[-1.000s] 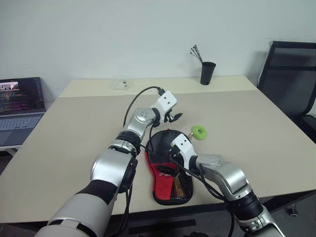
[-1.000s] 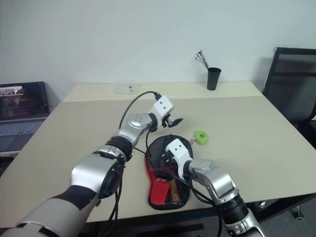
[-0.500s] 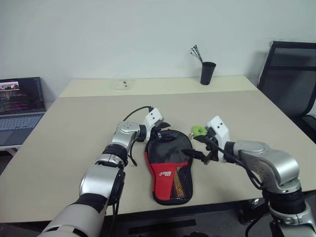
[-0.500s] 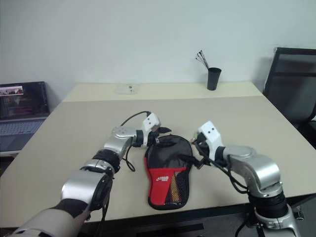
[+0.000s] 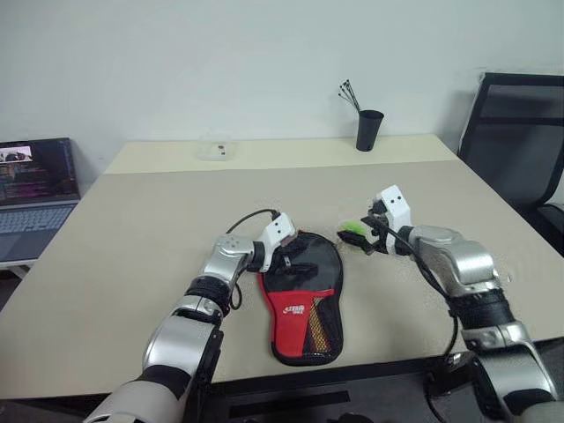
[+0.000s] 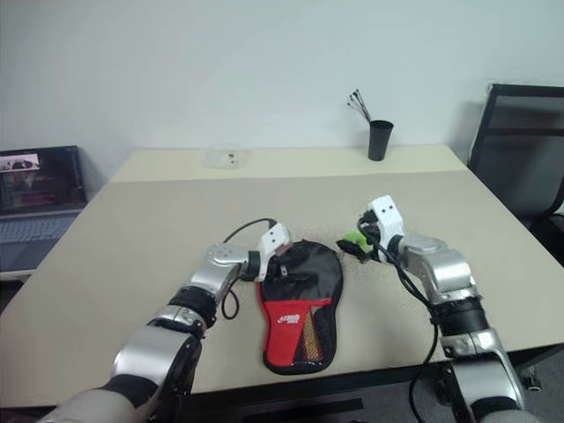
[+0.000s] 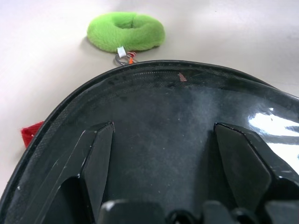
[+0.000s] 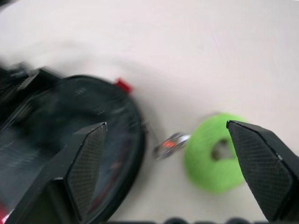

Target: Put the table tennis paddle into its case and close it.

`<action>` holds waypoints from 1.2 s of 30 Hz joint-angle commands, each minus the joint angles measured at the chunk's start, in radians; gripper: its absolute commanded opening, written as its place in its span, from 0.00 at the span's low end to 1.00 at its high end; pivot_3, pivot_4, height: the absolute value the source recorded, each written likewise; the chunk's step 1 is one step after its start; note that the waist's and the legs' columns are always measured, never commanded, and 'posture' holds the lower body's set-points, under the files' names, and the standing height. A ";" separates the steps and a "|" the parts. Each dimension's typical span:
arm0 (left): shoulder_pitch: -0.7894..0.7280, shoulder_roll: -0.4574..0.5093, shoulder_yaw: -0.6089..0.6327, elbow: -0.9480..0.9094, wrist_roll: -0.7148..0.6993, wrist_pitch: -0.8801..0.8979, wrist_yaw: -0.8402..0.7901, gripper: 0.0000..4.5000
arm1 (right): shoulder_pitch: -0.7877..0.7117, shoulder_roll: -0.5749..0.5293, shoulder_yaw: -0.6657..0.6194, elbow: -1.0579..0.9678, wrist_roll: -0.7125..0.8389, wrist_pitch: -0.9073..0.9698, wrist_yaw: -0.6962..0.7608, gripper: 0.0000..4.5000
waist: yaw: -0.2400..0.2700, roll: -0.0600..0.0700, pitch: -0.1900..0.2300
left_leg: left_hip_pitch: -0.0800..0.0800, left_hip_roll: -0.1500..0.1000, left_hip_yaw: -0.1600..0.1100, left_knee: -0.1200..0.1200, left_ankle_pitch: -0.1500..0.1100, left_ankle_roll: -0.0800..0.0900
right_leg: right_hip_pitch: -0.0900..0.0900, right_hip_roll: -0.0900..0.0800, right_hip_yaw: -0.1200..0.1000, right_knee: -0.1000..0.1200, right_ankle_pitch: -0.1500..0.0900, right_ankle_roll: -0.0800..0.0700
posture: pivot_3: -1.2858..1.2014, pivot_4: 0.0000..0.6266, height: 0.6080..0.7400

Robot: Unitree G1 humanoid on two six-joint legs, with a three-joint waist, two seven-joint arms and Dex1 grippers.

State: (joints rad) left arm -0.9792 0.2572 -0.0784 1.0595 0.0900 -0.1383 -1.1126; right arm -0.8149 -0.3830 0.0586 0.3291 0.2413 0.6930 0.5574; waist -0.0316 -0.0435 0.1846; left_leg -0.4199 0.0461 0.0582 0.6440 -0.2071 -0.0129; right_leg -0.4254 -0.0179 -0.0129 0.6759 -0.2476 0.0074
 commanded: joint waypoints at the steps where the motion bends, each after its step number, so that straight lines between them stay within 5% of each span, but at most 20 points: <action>1: 0.007 -0.003 -0.005 -0.046 -0.020 0.003 0.009 0.83 | -0.074 0.029 -0.029 0.167 -0.037 -0.133 -0.033 1.00 | 0.000 0.000 0.000 | 0.000 0.000 0.000 0.000 0.000 0.000 | 0.000 0.000 0.000 0.000 0.000 0.000 | 0.52 0.24 1.00; 8: 0.031 -0.008 -0.016 -0.083 -0.029 0.022 0.010 0.83 | -0.155 0.089 -0.038 0.463 -0.091 -0.303 -0.080 1.00 | 0.000 0.000 0.000 | 0.000 0.001 0.000 0.000 0.000 0.000 | 0.000 -0.001 0.001 0.000 0.000 0.000 | 0.52 0.24 1.00; 17: 0.044 -0.004 -0.023 -0.111 -0.032 0.031 0.013 0.83 | -0.170 0.104 -0.046 0.583 -0.126 -0.347 -0.096 1.00 | 0.000 0.000 0.000 | 0.000 0.001 0.000 0.000 0.000 0.000 | 0.000 -0.001 0.001 0.001 0.000 0.000 | 0.52 0.24 1.00; 20: 0.040 -0.007 -0.027 -0.111 -0.030 0.025 0.015 0.84 | -0.174 0.107 -0.052 0.602 -0.134 -0.353 -0.102 0.86 | -0.001 0.000 0.000 | 0.000 0.001 0.000 0.000 0.000 0.000 | 0.000 -0.001 0.001 0.001 0.000 0.000 | 0.52 0.24 1.00; 31: 0.016 -0.056 -0.051 -0.039 -0.024 -0.036 0.002 0.84 | -0.155 0.126 -0.057 0.590 -0.145 -0.348 -0.106 0.08 | -0.001 0.000 0.000 | 0.002 0.001 0.000 0.001 0.000 0.000 | 0.001 -0.001 0.002 0.002 0.000 0.000 | 0.52 0.24 1.00; 36: 0.041 -0.063 -0.079 -0.002 0.006 -0.075 0.000 0.84 | -0.123 0.112 -0.075 0.527 -0.130 -0.315 -0.118 0.02 | 0.000 0.001 0.000 | 0.002 0.001 0.000 0.000 0.000 0.000 | 0.002 -0.001 0.002 0.002 0.000 0.000 | 0.52 0.24 1.00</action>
State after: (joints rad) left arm -0.9486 0.1970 -0.1373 1.0325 0.0819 -0.1993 -1.1071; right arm -0.9496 -0.2531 0.0114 0.9009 0.1018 0.3628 0.4506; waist -0.0318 -0.0429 0.1844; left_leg -0.4176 0.0469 0.0581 0.6444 -0.2071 -0.0129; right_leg -0.4238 -0.0189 -0.0113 0.6781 -0.2476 0.0074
